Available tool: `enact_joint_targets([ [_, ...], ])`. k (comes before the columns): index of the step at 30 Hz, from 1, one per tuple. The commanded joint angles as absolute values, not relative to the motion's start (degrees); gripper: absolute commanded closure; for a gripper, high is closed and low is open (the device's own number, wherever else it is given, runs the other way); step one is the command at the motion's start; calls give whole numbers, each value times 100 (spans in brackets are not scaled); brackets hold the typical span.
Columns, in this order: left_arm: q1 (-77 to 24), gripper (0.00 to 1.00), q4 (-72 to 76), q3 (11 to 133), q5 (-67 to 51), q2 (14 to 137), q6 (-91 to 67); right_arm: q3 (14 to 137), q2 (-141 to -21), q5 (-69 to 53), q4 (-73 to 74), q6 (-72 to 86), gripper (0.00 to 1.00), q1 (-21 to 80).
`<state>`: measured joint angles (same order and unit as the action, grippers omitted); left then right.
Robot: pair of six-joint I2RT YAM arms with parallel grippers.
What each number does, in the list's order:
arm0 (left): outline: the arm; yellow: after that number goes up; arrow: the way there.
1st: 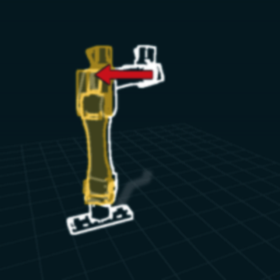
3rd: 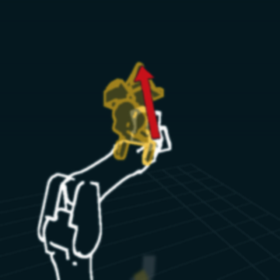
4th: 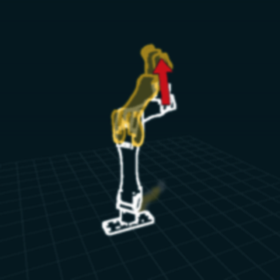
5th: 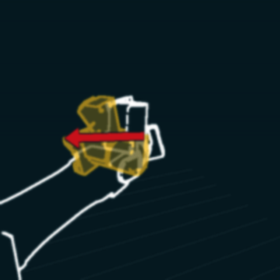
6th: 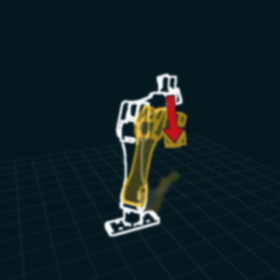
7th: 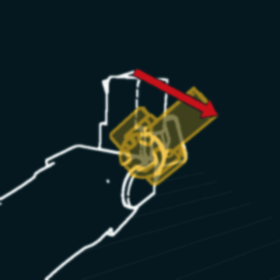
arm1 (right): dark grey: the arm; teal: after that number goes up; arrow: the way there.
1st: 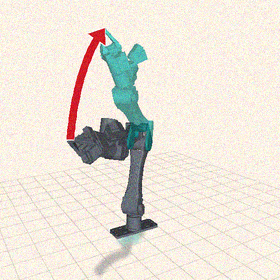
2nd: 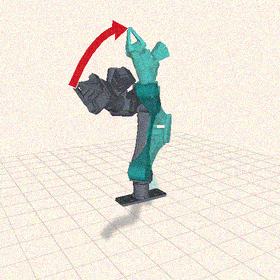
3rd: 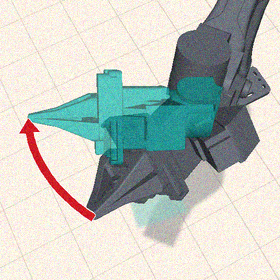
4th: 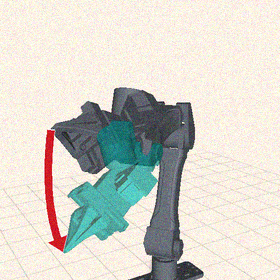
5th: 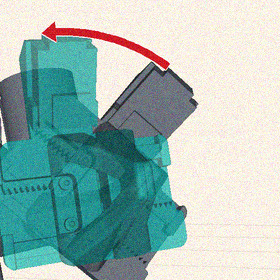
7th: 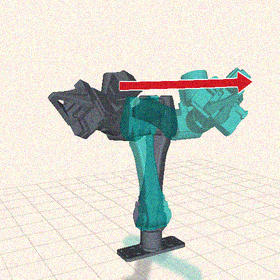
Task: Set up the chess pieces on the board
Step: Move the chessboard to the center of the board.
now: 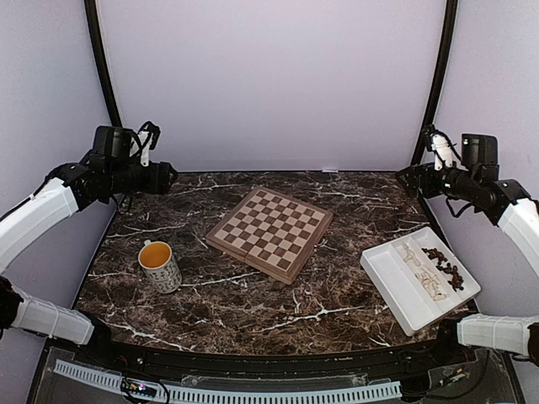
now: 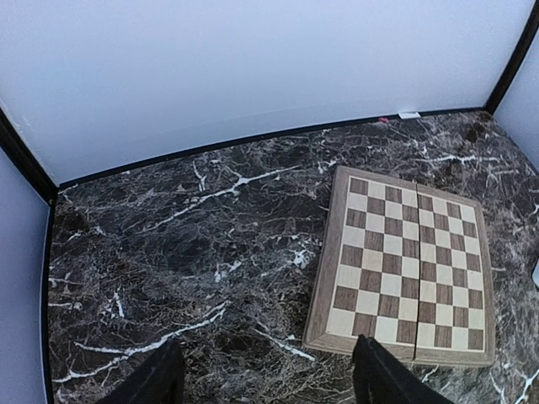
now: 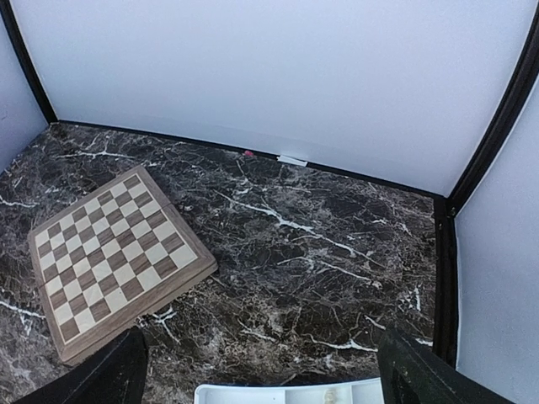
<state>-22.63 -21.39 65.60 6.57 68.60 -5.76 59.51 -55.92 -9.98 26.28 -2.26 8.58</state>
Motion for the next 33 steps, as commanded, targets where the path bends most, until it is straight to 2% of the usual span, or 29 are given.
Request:
enact_joint_targets([
  [1,-2365,26,-2071,6836,80,7203,-407,5740,-5536,-1219,2285,-907,2,984],
  [4,-2609,21,-2201,7029,98,7566,-348,5667,-5533,-1720,2484,-1347,2,1018],
  [13,-3529,14,-2098,7245,205,8675,-705,4945,-5337,-2569,2638,-2112,3,1064],
  [15,-3582,6,-1976,7192,6,8849,-876,4771,-5413,-2720,2591,-2208,7,1065],
  [21,-3608,2,-1640,7361,248,9565,-1270,4664,-6152,-2987,2550,-2566,29,1244],
  [28,-3140,1,-1779,8795,-83,11033,-2021,5436,-7467,-2747,2536,-2537,34,1410],
  [33,-2889,1,-1897,9494,-387,11639,-2348,5782,-8202,-2582,2396,-2531,39,1569],
])
